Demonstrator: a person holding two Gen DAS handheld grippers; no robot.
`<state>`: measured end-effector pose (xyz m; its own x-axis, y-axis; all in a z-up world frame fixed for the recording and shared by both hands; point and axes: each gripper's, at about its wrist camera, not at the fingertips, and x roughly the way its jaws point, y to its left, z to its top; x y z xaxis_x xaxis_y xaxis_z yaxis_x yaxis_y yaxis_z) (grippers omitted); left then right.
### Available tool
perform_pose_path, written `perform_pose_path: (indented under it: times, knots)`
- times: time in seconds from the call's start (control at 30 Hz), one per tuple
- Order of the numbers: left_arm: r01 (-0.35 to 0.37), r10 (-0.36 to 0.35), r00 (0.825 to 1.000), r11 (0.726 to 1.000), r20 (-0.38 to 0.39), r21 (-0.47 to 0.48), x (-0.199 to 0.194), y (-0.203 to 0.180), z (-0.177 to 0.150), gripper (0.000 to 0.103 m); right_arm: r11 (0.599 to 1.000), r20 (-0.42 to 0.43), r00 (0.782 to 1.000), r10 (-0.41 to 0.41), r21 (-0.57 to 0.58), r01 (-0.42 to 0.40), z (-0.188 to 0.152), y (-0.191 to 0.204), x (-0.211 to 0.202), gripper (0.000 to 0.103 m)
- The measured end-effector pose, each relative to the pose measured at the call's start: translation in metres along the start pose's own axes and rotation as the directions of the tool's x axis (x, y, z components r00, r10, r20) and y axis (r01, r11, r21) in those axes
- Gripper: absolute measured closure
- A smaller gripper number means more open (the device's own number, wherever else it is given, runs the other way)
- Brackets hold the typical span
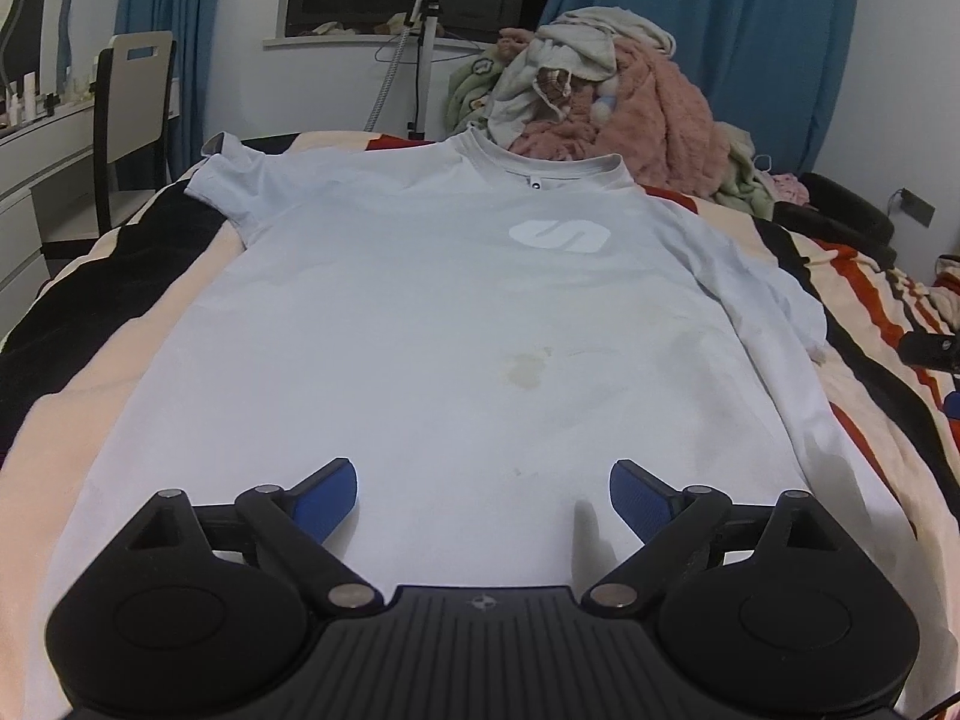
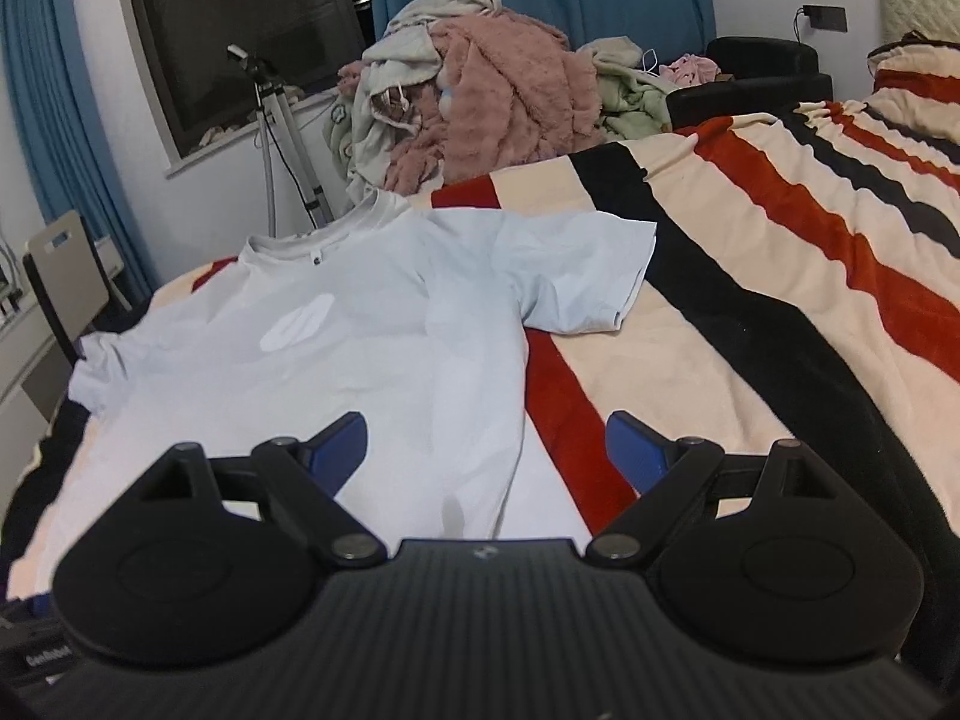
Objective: Fold clothes
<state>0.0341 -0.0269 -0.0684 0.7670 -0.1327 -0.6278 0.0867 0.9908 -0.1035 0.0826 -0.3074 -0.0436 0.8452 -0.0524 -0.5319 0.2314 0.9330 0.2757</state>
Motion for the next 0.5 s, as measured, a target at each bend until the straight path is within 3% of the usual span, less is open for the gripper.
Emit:
perform_pose_path:
  times: [0.33,0.4,0.5]
  knots:
    - [-0.029,0.029,0.999,1.000,0.016,-0.002,-0.005,-0.002,-0.002,0.008,0.964,0.057,0.992,0.111,0.237,-0.121,0.004,-0.026,0.006,0.015]
    - [-0.033,0.033,0.999,0.999,0.020,0.001,-0.006,-0.002,-0.002,0.007,0.939,0.077,0.989,0.126,0.312,-0.144,0.005,-0.035,0.012,0.015]
    - [-0.040,0.040,0.999,0.999,0.021,-0.003,-0.006,-0.002,-0.003,0.007,0.871,0.112,0.982,0.154,0.454,-0.188,0.006,-0.055,0.032,0.015]
